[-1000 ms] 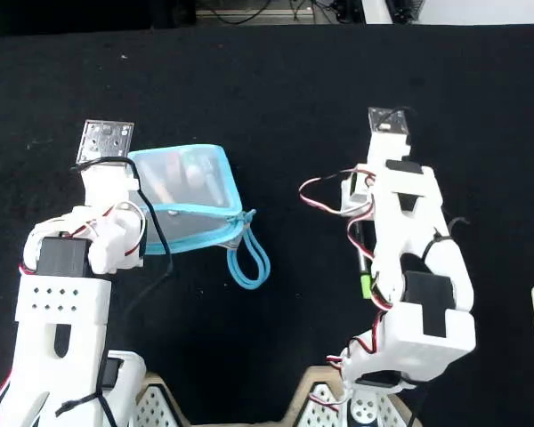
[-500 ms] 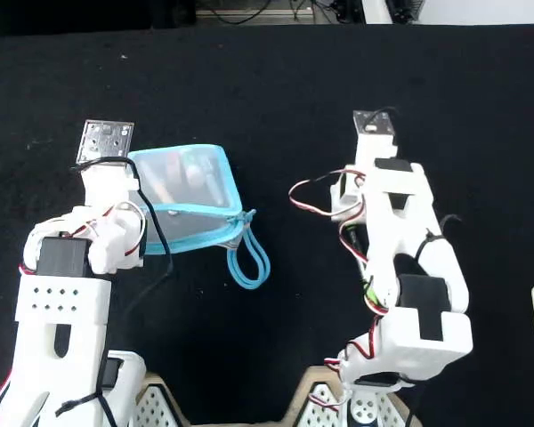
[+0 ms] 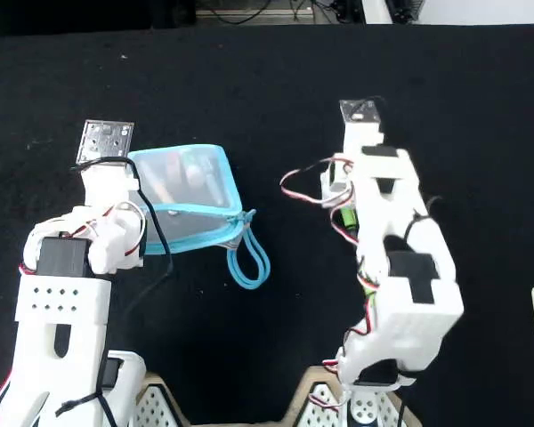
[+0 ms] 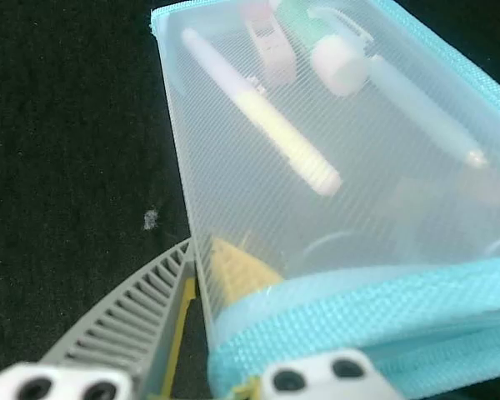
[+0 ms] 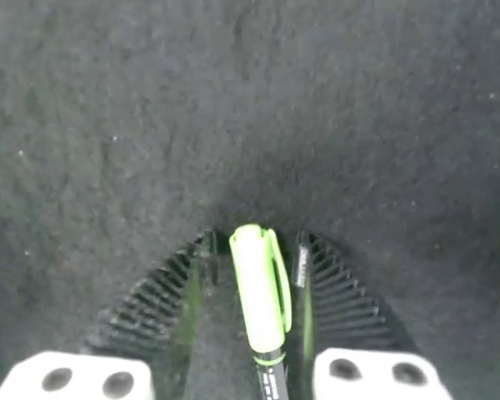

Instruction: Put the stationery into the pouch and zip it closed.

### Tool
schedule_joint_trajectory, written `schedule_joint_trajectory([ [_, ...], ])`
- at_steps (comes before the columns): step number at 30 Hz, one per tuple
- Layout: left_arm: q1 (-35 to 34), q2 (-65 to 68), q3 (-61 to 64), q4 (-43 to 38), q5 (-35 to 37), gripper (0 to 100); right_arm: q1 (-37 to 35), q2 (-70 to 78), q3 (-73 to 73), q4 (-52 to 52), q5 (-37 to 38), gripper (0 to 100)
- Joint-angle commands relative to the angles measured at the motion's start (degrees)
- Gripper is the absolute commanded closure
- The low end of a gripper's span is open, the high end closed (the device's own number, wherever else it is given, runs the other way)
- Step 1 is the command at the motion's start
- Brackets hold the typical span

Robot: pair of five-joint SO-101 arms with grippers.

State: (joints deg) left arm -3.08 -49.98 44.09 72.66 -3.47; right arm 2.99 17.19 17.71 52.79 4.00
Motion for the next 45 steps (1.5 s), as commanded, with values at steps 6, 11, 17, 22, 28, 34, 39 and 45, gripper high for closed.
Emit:
schedule_joint_trajectory([
  [6, 0.4, 0.4, 1.0, 0.5, -0.2, 97, 1.7, 2.9, -7.2, 2.5, -0.4, 85.8],
  [11, 0.4, 0.4, 1.0, 0.6, -0.2, 97, 2.4, 2.4, -7.2, 3.9, 1.1, 97.7],
  [17, 0.4, 0.4, 1.0, 0.5, -0.2, 97, 3.5, -7.4, -1.5, 4.7, -0.5, 98.8],
  [22, 0.4, 0.4, 1.0, 0.6, -0.2, 97, 4.0, -20.2, 10.7, -3.2, -1.3, 98.8],
  [28, 0.4, 0.4, 1.0, 0.6, -0.2, 97, 3.9, -23.7, 14.6, -5.4, -1.3, 98.7],
  [34, 0.4, 0.4, 1.0, 0.5, -0.2, 97, 2.9, -16.5, 7.7, 2.0, 5.8, 98.7],
  [39, 0.4, 0.4, 0.8, 0.7, -0.2, 97, -1.3, -6.8, -4.4, 13.0, 10.5, 98.7],
  [45, 0.4, 0.4, 0.9, 0.6, -0.2, 97, -1.4, 3.4, -22.2, 26.7, 15.7, 98.7],
])
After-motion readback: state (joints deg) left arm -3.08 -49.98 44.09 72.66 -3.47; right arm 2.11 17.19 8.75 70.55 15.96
